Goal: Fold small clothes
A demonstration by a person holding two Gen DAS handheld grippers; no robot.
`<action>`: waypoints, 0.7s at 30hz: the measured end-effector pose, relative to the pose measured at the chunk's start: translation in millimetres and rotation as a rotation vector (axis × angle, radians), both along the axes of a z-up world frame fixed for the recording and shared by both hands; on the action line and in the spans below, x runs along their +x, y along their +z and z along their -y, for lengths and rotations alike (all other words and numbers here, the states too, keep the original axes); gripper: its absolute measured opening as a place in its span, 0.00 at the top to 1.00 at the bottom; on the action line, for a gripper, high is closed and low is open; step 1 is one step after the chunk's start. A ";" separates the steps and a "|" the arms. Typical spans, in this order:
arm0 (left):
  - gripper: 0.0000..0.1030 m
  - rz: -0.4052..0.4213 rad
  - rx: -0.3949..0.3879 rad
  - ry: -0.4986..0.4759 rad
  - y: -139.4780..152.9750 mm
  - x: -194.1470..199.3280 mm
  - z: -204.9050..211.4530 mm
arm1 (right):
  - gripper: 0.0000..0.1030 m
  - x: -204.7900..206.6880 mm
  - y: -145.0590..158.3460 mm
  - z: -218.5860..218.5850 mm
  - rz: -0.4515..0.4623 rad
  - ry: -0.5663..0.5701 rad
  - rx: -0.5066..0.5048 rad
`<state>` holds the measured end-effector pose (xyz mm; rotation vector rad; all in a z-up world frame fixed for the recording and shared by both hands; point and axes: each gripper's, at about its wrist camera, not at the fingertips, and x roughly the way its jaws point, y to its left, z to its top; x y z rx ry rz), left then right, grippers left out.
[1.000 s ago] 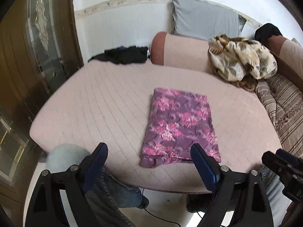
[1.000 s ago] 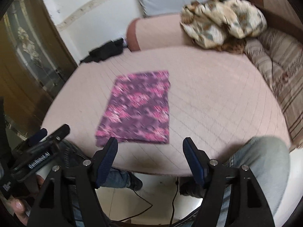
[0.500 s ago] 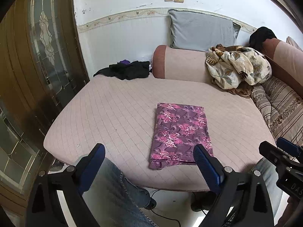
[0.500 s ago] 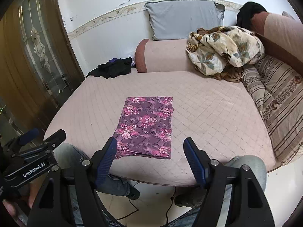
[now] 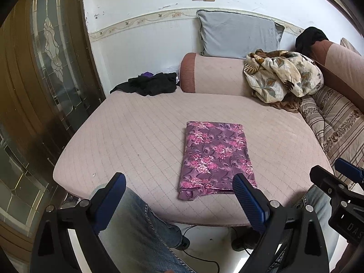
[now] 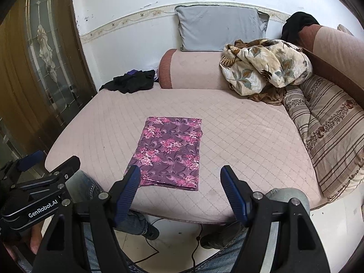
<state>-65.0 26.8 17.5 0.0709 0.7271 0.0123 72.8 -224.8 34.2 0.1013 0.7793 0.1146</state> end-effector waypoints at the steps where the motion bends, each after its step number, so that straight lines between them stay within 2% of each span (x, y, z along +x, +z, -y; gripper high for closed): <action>1: 0.06 -0.001 -0.003 0.000 -0.1 0.0 0.1 | 0.30 -0.4 -0.2 -0.5 0.001 -0.004 -0.003; 21: 0.05 -0.014 0.003 0.000 -6.0 6.7 -1.0 | 0.30 3.6 -9.1 0.7 -0.022 -0.005 -0.001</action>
